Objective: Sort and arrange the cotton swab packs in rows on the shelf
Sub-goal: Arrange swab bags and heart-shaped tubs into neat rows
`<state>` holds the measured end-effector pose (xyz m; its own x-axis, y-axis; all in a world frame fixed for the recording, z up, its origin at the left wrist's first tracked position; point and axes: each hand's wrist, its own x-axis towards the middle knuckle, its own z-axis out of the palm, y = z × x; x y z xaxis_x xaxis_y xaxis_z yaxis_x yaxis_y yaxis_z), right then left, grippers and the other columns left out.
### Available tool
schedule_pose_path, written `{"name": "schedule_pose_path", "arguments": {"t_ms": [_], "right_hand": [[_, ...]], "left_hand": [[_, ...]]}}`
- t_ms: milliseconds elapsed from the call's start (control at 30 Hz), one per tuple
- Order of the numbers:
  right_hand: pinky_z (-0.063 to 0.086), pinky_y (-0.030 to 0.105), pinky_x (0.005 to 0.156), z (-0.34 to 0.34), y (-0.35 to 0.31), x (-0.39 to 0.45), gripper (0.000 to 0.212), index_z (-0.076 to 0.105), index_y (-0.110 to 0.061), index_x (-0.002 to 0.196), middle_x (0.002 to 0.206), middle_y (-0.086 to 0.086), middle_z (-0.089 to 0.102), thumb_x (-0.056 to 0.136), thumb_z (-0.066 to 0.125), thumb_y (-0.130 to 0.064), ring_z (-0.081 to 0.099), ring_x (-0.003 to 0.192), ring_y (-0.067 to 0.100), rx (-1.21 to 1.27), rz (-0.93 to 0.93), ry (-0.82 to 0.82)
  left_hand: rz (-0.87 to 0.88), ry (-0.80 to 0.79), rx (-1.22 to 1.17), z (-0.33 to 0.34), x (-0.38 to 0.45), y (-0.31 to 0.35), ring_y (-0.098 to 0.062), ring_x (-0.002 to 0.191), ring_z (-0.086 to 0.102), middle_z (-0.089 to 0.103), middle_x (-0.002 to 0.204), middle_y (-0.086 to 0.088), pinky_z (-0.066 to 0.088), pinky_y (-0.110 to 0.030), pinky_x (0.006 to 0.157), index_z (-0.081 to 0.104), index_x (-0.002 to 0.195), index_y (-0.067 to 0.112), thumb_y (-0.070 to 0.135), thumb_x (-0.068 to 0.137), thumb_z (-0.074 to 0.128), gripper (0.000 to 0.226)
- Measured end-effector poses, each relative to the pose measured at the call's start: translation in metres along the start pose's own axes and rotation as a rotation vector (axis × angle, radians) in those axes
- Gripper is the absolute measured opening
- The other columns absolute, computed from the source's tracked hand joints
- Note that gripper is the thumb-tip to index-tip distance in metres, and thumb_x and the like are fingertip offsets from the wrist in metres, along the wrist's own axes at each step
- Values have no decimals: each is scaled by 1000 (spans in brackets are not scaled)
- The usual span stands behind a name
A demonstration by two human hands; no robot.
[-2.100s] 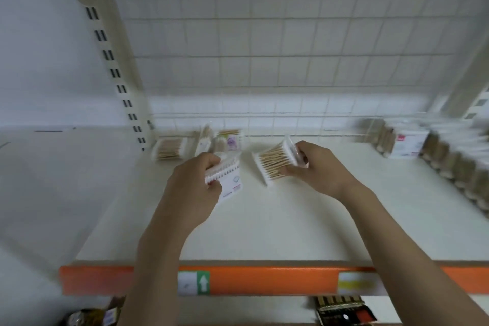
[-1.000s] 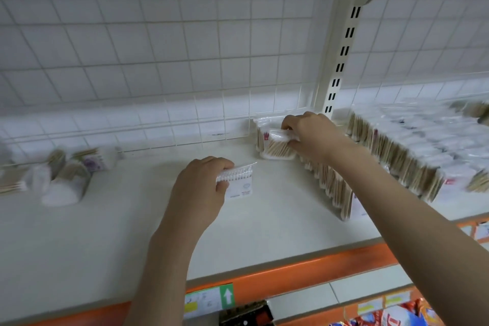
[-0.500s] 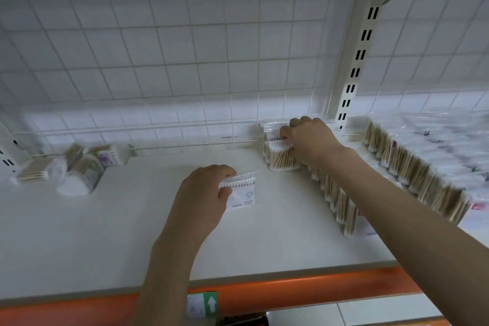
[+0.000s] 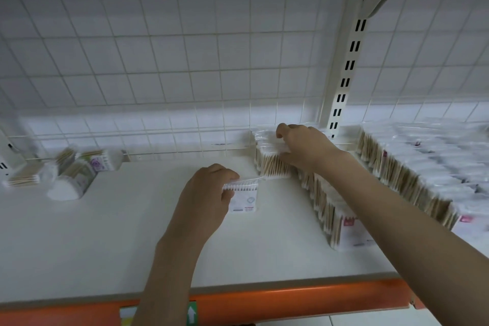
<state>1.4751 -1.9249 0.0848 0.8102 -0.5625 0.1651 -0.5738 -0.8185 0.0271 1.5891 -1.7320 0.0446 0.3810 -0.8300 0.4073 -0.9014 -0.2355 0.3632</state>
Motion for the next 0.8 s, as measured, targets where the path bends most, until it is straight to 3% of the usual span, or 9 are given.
{"name": "schedule_pose_path", "arguments": {"t_ms": [133, 300, 533, 800], "right_hand": [[34, 35, 90, -10, 11, -11, 42, 40, -14, 127, 112, 5, 59, 89, 51, -30, 52, 104, 26, -53, -28, 79], [32, 34, 93, -23, 28, -34, 39, 44, -19, 128, 116, 2, 59, 92, 48, -33, 50, 110, 24, -40, -11, 133], [31, 34, 98, -27, 44, -59, 37, 48, -21, 128, 124, -2, 57, 93, 47, -35, 47, 117, 21, -21, 14, 124], [32, 33, 95, -20, 45, -70, 36, 51, -21, 125, 119, -4, 61, 92, 48, -36, 49, 114, 19, 28, -7, 188]], "left_hand": [[38, 30, 30, 7, 14, 12, -16, 101, 47, 64, 104, 7, 30, -21, 82, 66, 110, 20, 11, 83, 63, 28], [96, -13, 56, 27, 44, 38, -20, 105, 46, 63, 111, 4, 33, -28, 90, 63, 115, 21, 14, 86, 60, 30], [81, -49, 111, 49, 67, 51, -21, 106, 47, 55, 115, -2, 34, -27, 91, 60, 121, 20, 15, 89, 57, 32], [9, -51, 98, 56, 83, 54, -22, 103, 53, 54, 110, -3, 40, -28, 86, 61, 118, 19, 15, 89, 59, 30]]}}
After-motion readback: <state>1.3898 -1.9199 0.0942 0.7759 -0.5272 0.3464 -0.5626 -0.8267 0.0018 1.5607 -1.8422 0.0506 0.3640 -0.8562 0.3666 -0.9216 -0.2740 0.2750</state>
